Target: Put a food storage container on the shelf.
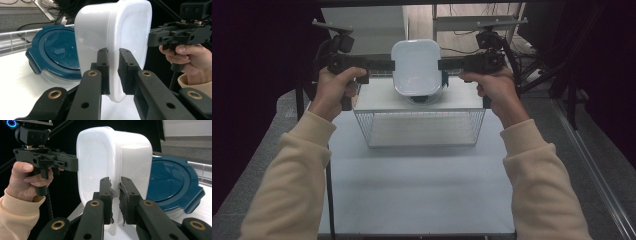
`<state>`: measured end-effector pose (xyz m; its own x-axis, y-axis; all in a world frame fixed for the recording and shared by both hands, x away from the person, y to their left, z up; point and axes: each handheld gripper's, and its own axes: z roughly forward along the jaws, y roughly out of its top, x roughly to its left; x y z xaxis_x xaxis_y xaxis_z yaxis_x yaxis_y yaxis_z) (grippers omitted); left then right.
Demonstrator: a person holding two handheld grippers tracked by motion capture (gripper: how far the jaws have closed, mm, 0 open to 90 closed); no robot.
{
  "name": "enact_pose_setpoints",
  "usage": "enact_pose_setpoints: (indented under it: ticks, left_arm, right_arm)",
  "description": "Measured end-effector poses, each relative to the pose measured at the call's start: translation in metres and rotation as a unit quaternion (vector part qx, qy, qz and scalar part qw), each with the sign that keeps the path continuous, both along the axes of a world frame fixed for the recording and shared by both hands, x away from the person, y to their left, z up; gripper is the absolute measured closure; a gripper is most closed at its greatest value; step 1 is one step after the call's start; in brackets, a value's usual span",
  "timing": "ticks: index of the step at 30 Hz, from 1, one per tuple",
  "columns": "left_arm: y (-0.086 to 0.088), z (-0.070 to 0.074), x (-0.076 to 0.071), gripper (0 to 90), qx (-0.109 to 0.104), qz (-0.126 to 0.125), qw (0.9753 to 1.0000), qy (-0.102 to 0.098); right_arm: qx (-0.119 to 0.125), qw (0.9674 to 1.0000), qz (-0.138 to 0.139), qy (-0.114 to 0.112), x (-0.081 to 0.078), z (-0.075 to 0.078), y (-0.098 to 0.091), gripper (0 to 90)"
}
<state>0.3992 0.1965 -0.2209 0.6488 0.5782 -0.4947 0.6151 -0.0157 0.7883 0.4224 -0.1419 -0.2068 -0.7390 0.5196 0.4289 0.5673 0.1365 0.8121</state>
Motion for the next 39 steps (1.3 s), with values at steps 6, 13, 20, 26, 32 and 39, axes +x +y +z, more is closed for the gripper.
enact_pose_setpoints:
  ticks: [6,13,20,26,32,39]
  left_arm:
    - [-0.001,-0.002,0.02,79.6,-0.012,0.001,0.9996,0.025]
    - [-0.002,-0.016,0.042,79.2,-0.017,0.009,0.9979,0.062]
    - [0.002,-0.023,0.064,76.8,-0.053,0.018,0.9937,0.097]
    - [0.004,-0.032,0.082,74.3,-0.09,0.029,0.9865,0.134]
    - [0.004,-0.041,0.093,73.6,-0.092,0.052,0.984,0.143]
    - [0.006,-0.046,0.092,72.6,-0.109,0.055,0.9832,0.136]
  right_arm:
    - [-0.004,0.9998,-0.008,0.02,0.017,0.004,0.0,79.9]
    - [-0.011,0.9978,-0.017,0.064,0.038,-0.006,0.001,79.8]
    - [0.039,0.9915,-0.027,0.122,0.065,-0.018,-0.002,78.3]
    - [0.057,0.9859,-0.047,0.15,0.085,-0.027,-0.003,76.9]
    - [0.073,0.9788,-0.063,0.181,0.097,-0.037,-0.003,76.0]
    - [0.077,0.979,-0.07,0.175,0.098,-0.04,0.0,75.7]
